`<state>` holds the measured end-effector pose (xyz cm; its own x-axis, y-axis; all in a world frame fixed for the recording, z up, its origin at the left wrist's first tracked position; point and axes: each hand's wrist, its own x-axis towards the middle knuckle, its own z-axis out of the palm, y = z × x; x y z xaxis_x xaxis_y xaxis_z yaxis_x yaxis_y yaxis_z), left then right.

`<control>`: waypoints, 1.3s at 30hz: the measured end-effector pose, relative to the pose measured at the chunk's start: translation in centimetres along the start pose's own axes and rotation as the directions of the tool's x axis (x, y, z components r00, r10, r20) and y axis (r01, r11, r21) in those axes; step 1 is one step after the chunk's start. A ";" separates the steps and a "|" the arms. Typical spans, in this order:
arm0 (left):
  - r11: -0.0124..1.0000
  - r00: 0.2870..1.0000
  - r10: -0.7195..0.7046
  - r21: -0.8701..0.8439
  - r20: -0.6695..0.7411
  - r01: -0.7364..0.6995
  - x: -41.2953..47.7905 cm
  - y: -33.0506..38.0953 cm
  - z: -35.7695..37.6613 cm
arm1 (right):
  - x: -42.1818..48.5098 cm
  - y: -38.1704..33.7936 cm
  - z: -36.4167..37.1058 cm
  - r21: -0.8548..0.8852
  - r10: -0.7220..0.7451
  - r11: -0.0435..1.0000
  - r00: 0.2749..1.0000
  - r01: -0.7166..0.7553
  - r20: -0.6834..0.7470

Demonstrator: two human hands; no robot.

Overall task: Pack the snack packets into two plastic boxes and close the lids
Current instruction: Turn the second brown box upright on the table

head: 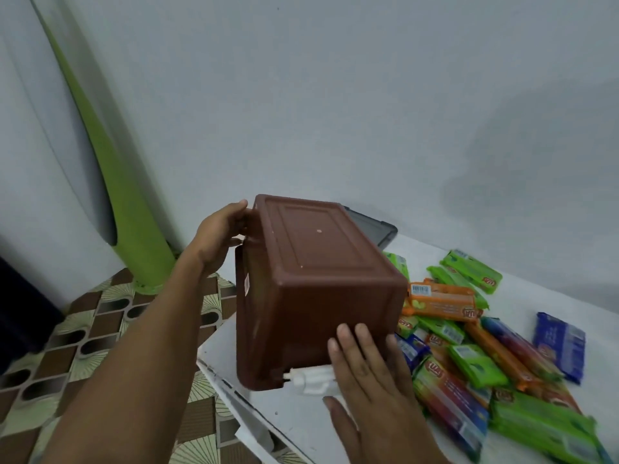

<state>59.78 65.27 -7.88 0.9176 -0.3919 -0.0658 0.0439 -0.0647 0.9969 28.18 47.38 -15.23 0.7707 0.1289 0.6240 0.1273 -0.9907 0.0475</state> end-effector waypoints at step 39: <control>0.994 0.994 0.036 0.098 0.103 -0.046 -42.8 6.1 50.0 | -37.6 26.7 -43.2 0.614 0.932 -0.079 0.161 -0.785 0.325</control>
<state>0.99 35.81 -1.04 0.8730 -0.4865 -0.0343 -0.0370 -0.1362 0.9900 -24.36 14.27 -3.73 0.4455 -0.8886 -0.1089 -0.2319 0.0029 -0.9727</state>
